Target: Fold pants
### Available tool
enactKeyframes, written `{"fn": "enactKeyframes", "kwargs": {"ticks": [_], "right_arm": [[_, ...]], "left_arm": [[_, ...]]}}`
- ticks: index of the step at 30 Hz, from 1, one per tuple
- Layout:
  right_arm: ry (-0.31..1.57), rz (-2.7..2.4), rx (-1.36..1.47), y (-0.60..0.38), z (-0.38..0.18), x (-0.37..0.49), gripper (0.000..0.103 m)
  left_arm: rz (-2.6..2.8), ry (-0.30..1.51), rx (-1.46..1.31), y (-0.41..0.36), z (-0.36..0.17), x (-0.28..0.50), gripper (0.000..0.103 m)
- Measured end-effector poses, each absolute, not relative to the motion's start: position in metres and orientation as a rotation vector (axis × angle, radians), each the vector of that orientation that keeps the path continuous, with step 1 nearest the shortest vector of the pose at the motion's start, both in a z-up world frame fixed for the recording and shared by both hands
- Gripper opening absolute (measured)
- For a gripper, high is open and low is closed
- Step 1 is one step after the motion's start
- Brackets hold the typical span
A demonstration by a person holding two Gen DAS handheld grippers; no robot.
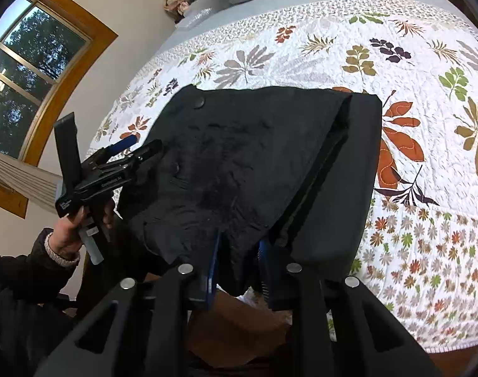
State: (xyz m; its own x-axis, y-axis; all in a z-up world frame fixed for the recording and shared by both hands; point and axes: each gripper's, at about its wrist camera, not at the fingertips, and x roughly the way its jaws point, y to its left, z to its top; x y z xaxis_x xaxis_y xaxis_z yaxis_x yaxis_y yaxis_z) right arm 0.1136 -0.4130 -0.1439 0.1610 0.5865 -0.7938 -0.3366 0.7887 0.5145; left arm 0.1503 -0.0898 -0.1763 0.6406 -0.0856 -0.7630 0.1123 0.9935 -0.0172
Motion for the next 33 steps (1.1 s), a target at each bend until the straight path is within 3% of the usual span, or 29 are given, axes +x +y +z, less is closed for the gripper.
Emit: {"fn": "enactKeyframes", "kwargs": {"ticks": [15, 17, 19, 22, 30, 32, 33], "right_arm": [[1.315, 0.602, 0.219, -0.412, -0.174, 0.125, 0.026], [1.301, 0.601, 0.206, -0.414, -0.167, 0.124, 0.034], [1.263, 0.594, 0.204, -0.419, -0.153, 0.125, 0.061], [1.195, 0.558, 0.196, -0.429, -0.134, 0.14, 0.072], [1.223, 0.549, 0.252, -0.422, -0.151, 0.184, 0.073], [1.231, 0.574, 0.268, -0.418, -0.159, 0.185, 0.066], [1.228, 0.579, 0.268, -0.415, -0.162, 0.186, 0.052]], "left_arm": [[-0.146, 0.858, 0.03, -0.091, -0.16, 0.153, 0.1], [-0.137, 0.86, 0.039, -0.083, -0.161, 0.149, 0.1], [-0.116, 0.871, 0.056, -0.072, -0.164, 0.143, 0.1], [-0.094, 0.897, 0.063, -0.057, -0.171, 0.137, 0.1], [-0.083, 0.914, 0.068, -0.045, -0.179, 0.121, 0.1], [-0.09, 0.919, 0.068, -0.044, -0.179, 0.121, 0.1], [-0.088, 0.92, 0.067, -0.044, -0.18, 0.121, 0.1]]}}
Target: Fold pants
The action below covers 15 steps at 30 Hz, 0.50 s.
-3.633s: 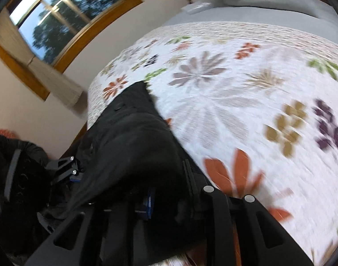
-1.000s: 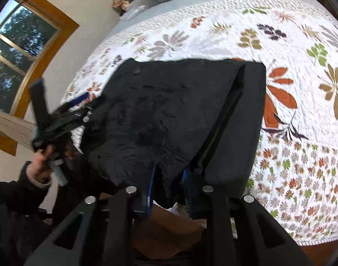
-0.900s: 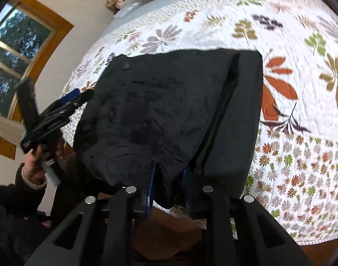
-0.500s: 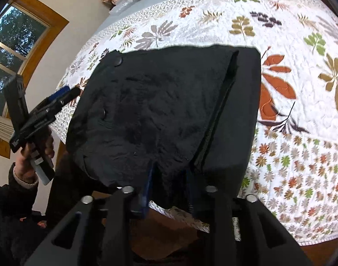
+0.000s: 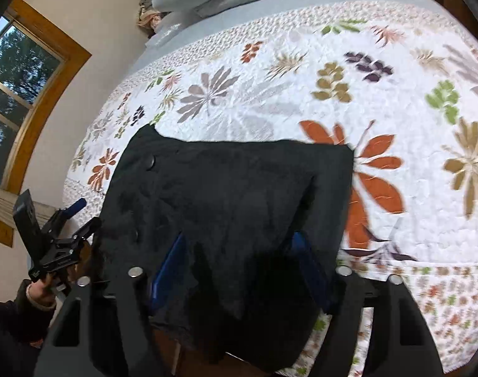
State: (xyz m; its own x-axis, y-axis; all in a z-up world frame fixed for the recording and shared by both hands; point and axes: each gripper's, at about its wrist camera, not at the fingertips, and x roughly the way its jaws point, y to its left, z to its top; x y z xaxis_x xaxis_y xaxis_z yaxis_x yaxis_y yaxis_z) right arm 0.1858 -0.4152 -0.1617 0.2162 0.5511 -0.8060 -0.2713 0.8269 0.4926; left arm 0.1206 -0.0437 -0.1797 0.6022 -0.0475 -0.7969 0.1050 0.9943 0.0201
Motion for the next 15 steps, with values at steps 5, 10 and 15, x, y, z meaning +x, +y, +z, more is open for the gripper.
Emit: {"fn": "enactKeyframes", "kwargs": {"ticks": [5, 10, 15], "right_arm": [[1.196, 0.627, 0.209, -0.389, -0.162, 0.192, 0.032], [1.196, 0.629, 0.111, -0.363, -0.155, 0.195, 0.028], [1.209, 0.6, 0.16, -0.379, -0.158, 0.194, 0.02]], "left_arm": [[-0.063, 0.929, 0.052, -0.039, -0.183, 0.125, 0.1], [-0.051, 0.923, 0.035, -0.041, -0.183, 0.132, 0.1], [-0.062, 0.929, 0.024, -0.043, -0.184, 0.139, 0.1]]}}
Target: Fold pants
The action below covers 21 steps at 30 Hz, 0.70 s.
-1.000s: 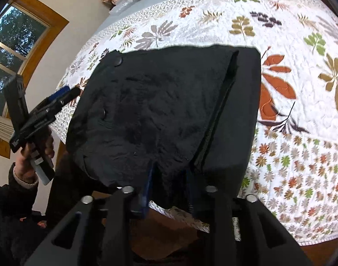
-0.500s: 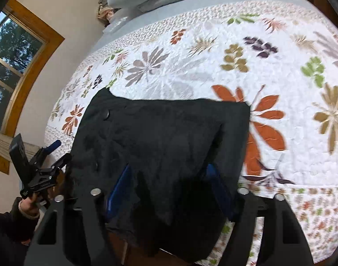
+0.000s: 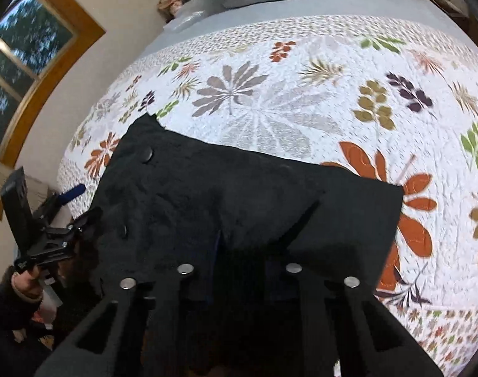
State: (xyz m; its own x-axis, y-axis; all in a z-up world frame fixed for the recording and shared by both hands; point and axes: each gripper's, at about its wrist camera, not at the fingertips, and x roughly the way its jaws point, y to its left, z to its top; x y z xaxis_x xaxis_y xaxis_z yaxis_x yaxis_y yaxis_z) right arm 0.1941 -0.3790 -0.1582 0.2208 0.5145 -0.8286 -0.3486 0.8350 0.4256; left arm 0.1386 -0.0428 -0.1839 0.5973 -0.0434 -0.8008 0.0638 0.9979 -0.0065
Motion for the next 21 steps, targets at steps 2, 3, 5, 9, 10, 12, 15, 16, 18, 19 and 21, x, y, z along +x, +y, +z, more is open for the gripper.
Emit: {"fn": "enactKeyframes", "kwargs": {"ticks": [2, 3, 5, 9, 10, 12, 15, 16, 18, 19, 21], "right_arm": [[1.201, 0.584, 0.159, -0.382, -0.156, 0.192, 0.019], [1.2, 0.579, 0.153, -0.382, -0.156, 0.192, 0.018], [1.2, 0.577, 0.136, -0.381, -0.156, 0.19, 0.017], [1.171, 0.568, 0.149, -0.394, -0.14, 0.187, 0.015], [1.163, 0.559, 0.149, -0.396, -0.136, 0.187, 0.013], [1.163, 0.542, 0.134, -0.401, -0.13, 0.186, 0.013], [1.17, 0.514, 0.088, -0.403, -0.129, 0.184, 0.013], [1.174, 0.509, 0.072, -0.403, -0.13, 0.184, 0.013], [1.183, 0.501, 0.067, -0.404, -0.134, 0.184, 0.013], [1.19, 0.5, 0.074, -0.406, -0.138, 0.184, 0.013], [1.207, 0.489, 0.082, -0.408, -0.148, 0.184, 0.013]], "left_arm": [[-0.068, 0.925, 0.016, -0.044, -0.183, 0.14, 0.1], [-0.071, 0.923, 0.02, -0.047, -0.184, 0.14, 0.1], [-0.079, 0.924, 0.031, -0.051, -0.185, 0.141, 0.1], [-0.09, 0.924, 0.016, -0.053, -0.183, 0.142, 0.1], [-0.092, 0.919, 0.013, -0.054, -0.182, 0.142, 0.1], [-0.103, 0.912, 0.014, -0.056, -0.18, 0.143, 0.1], [-0.116, 0.898, 0.032, -0.064, -0.178, 0.144, 0.1], [-0.122, 0.902, 0.031, -0.067, -0.178, 0.145, 0.1], [-0.139, 0.914, 0.023, -0.07, -0.179, 0.147, 0.1], [-0.144, 0.921, 0.026, -0.071, -0.181, 0.147, 0.1], [-0.135, 0.952, 0.049, -0.072, -0.189, 0.15, 0.1]]}}
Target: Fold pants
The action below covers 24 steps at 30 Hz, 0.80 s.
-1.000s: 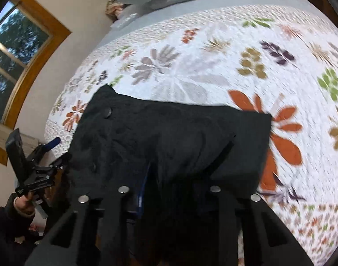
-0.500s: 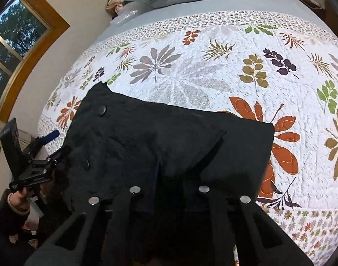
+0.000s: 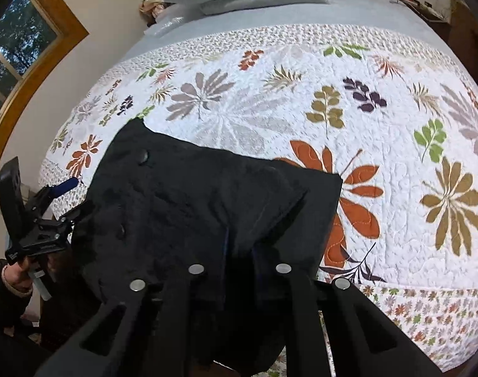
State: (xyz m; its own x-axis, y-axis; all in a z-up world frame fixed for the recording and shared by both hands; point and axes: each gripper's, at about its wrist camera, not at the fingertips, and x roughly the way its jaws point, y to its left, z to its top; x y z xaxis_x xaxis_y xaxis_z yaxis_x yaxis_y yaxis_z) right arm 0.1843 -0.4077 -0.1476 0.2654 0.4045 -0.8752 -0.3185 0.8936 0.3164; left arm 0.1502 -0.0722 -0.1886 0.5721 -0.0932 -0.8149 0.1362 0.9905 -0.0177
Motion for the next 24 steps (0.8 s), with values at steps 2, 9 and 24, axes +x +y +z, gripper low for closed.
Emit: {"fn": "enactKeyframes", "kwargs": {"ticks": [2, 9, 24], "right_arm": [[1.215, 0.49, 0.076, -0.406, -0.155, 0.184, 0.013], [1.151, 0.552, 0.22, -0.428, -0.138, 0.172, 0.054], [1.179, 0.532, 0.287, -0.455, -0.153, 0.16, 0.065]], "left_arm": [[-0.156, 0.985, 0.057, -0.071, -0.198, 0.154, 0.1], [-0.415, 1.111, -0.194, -0.034, -0.202, 0.176, 0.1], [-0.493, 1.319, -0.323, -0.009, -0.236, 0.191, 0.093]]}}
